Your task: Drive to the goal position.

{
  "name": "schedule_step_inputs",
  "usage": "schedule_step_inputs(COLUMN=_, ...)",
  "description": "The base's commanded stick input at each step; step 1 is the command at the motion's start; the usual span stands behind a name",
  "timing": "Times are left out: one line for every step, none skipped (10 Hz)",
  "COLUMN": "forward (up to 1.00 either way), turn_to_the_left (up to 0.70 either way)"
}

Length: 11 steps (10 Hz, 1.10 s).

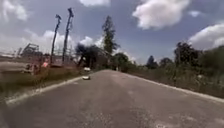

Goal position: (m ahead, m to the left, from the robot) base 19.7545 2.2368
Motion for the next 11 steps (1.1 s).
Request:
schedule_step_inputs(forward=0.50, turn_to_the_left=0.00)
schedule_step_inputs(forward=0.50, turn_to_the_left=0.00)
schedule_step_inputs(forward=0.50, turn_to_the_left=0.00)
schedule_step_inputs(forward=0.50, turn_to_the_left=0.00)
schedule_step_inputs(forward=0.50, turn_to_the_left=0.00)
schedule_step_inputs(forward=0.50, turn_to_the_left=0.00)
schedule_step_inputs(forward=0.50, turn_to_the_left=0.00)
schedule_step_inputs(forward=0.50, turn_to_the_left=0.00)
schedule_step_inputs(forward=0.50, turn_to_the_left=0.00)
schedule_step_inputs(forward=0.50, turn_to_the_left=0.00)
schedule_step_inputs(forward=0.50, turn_to_the_left=0.00)
